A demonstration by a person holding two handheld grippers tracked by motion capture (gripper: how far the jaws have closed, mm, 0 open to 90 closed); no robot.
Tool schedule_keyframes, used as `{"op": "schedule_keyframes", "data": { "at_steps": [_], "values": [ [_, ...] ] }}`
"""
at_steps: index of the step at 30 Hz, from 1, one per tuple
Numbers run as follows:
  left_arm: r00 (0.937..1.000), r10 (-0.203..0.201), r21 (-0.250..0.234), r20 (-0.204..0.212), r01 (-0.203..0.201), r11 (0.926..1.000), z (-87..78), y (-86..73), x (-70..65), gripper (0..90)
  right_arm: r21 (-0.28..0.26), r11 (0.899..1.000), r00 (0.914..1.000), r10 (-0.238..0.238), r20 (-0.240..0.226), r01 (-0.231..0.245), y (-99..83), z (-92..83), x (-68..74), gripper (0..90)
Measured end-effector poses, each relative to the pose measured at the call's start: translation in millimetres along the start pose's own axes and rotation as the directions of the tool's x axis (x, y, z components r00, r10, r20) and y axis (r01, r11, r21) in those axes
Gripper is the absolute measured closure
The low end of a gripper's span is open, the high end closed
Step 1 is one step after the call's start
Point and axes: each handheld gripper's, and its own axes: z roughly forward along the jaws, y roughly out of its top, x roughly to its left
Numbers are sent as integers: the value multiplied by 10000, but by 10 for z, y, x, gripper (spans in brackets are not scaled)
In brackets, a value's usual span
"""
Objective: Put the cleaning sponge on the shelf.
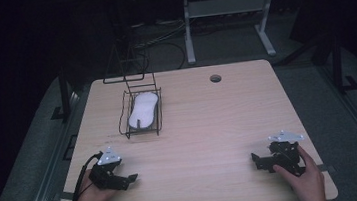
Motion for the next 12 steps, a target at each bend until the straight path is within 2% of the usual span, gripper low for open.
{"op": "schedule_keyframes", "data": {
  "at_steps": [5,9,12],
  "values": [
    [10000,59,-360,50,-57,9993,0,-46,-13,127,3,10000,10000,8,0,-8,0,0,1,0],
    [9996,229,-1045,163,-211,9943,4,-128,5,126,4,10000,10000,12,1,-12,0,0,1,0],
    [9996,223,-1059,163,-205,9942,2,-131,4,129,1,10000,10000,2,1,-2,0,0,0,0]
  ]
}}
